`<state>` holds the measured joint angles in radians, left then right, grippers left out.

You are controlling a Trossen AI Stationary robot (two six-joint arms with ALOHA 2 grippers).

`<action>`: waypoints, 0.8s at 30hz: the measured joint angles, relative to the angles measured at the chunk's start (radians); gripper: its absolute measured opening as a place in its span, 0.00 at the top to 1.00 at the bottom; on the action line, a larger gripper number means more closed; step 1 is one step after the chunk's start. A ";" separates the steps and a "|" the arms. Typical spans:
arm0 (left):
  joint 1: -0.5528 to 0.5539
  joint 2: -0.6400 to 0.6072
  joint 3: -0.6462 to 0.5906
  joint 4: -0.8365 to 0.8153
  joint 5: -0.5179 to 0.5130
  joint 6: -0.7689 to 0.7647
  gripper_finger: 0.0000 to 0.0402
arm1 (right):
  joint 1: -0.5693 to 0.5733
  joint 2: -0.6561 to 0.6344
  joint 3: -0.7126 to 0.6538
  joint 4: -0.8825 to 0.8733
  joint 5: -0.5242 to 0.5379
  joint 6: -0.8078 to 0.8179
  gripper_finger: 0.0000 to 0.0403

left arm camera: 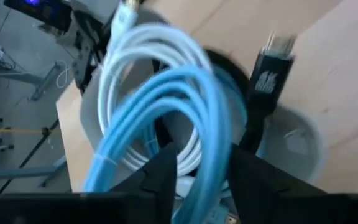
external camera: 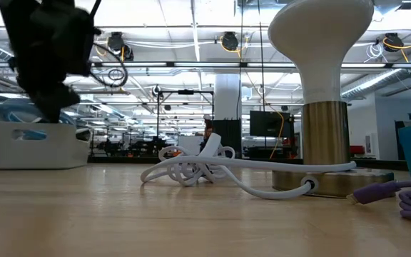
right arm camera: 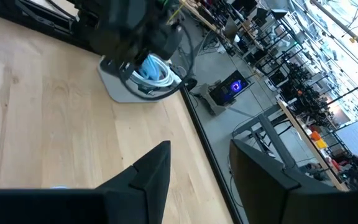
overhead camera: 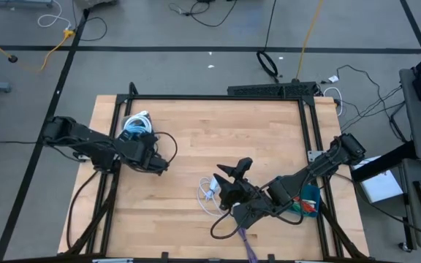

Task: Pick & Place USB Port
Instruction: Put the light blue HDMI cable into the gray bin

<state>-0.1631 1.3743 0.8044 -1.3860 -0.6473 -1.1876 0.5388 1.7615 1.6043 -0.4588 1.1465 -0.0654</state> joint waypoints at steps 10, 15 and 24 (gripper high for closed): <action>-0.048 -0.003 -0.006 0.039 -0.159 -0.079 0.63 | 0.000 0.000 0.000 0.015 0.000 -0.011 0.62; -0.081 -0.024 0.106 0.019 -0.224 -0.072 0.70 | 0.000 0.000 0.000 0.015 0.000 -0.011 0.62; -0.095 -0.071 0.222 -0.187 -0.084 -0.213 0.89 | 0.000 0.000 0.000 0.014 0.000 -0.009 0.62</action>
<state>-0.2577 1.3032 1.0261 -1.5734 -0.7308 -1.4010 0.5392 1.7615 1.6043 -0.4450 1.1465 -0.0748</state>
